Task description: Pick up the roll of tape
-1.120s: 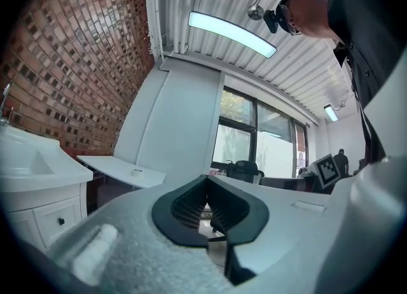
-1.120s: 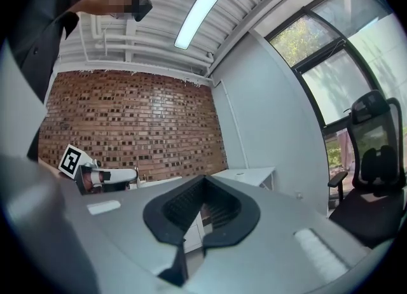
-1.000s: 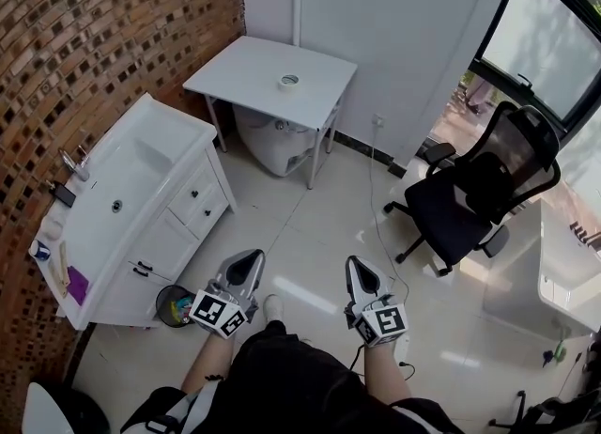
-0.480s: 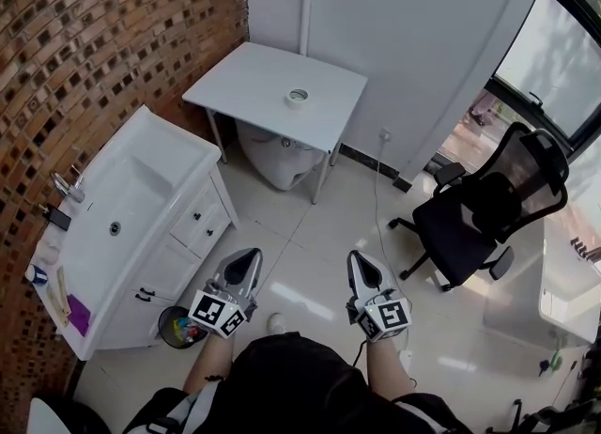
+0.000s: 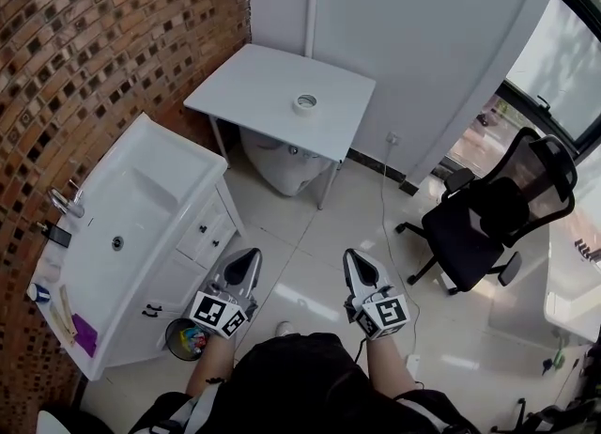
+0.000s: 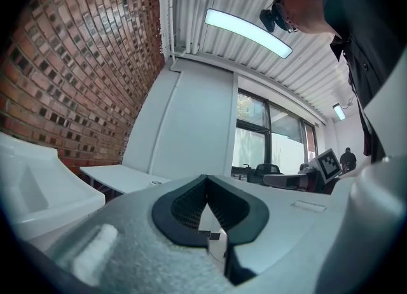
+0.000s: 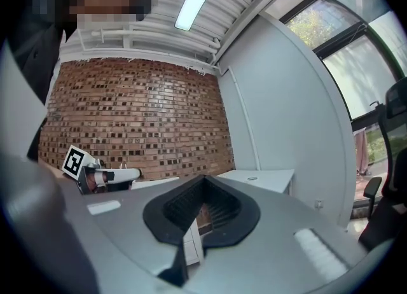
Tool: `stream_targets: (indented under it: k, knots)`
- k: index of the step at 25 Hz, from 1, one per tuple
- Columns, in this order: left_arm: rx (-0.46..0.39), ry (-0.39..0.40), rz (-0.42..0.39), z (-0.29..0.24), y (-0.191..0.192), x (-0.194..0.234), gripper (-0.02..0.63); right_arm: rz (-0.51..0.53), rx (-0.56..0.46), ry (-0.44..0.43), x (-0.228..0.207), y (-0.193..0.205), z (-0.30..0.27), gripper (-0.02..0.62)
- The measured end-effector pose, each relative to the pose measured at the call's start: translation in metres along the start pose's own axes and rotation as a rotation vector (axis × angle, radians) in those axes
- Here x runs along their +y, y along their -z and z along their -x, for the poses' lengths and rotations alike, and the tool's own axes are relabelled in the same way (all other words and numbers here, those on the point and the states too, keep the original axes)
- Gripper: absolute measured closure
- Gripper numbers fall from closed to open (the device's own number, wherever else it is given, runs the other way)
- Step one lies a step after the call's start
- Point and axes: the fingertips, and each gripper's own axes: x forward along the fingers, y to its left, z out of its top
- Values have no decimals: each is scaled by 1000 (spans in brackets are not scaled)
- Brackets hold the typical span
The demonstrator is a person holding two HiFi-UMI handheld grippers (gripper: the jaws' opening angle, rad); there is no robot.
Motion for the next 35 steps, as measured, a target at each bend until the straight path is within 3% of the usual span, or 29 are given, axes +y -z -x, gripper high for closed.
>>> stream_targets:
  k: [9,14,23,35]
  knots:
    - [23,1,4,-27,6,24,604,-48,38,-8,-7,8,-32,589]
    - [11,-37,0,-53,11,45,604,-29,45,-15,-44,13,-59,589]
    - [-22,-84,7,-124,-1,80,604,8,3,-106,-103,-19,-139,589]
    - [-6,-92,-8,-218,3,108,604,-34,-21,-86,-191,-27,-201,589]
